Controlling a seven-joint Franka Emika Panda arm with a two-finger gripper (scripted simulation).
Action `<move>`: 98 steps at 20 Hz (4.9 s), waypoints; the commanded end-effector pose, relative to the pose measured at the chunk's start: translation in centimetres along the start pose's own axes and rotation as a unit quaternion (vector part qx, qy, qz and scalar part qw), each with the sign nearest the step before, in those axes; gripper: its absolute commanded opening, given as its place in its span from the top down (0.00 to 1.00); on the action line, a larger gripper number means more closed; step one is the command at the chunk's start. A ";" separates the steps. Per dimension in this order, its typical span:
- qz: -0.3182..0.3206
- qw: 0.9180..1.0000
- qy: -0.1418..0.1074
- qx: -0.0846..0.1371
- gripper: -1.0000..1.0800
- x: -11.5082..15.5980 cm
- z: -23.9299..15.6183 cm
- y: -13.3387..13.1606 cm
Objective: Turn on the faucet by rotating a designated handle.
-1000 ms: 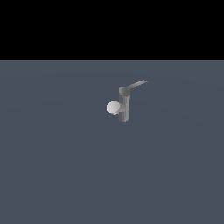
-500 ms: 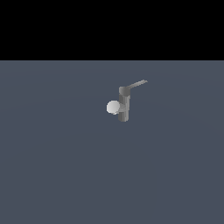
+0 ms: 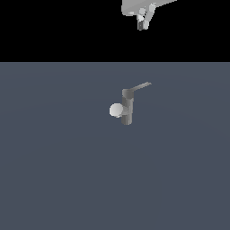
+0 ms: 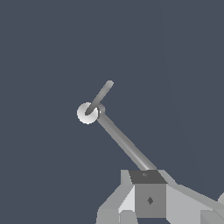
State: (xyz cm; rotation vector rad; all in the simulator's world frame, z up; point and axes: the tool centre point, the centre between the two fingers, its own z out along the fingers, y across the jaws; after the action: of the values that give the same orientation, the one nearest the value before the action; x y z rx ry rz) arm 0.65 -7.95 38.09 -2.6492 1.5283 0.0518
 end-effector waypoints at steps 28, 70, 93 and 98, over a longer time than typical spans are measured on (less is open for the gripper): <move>0.348 0.937 0.041 -0.013 1.00 13.0 19.0 -6.0; 0.347 0.937 0.045 -0.001 1.00 7.6 18.5 -1.6; 0.357 0.933 0.046 -0.001 1.00 1.5 18.9 -0.6; 0.355 0.934 0.044 -0.008 1.00 -1.5 19.8 -2.3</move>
State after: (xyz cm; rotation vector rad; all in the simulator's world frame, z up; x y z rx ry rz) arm 2.27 -7.10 19.65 -1.9313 2.4558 -0.0405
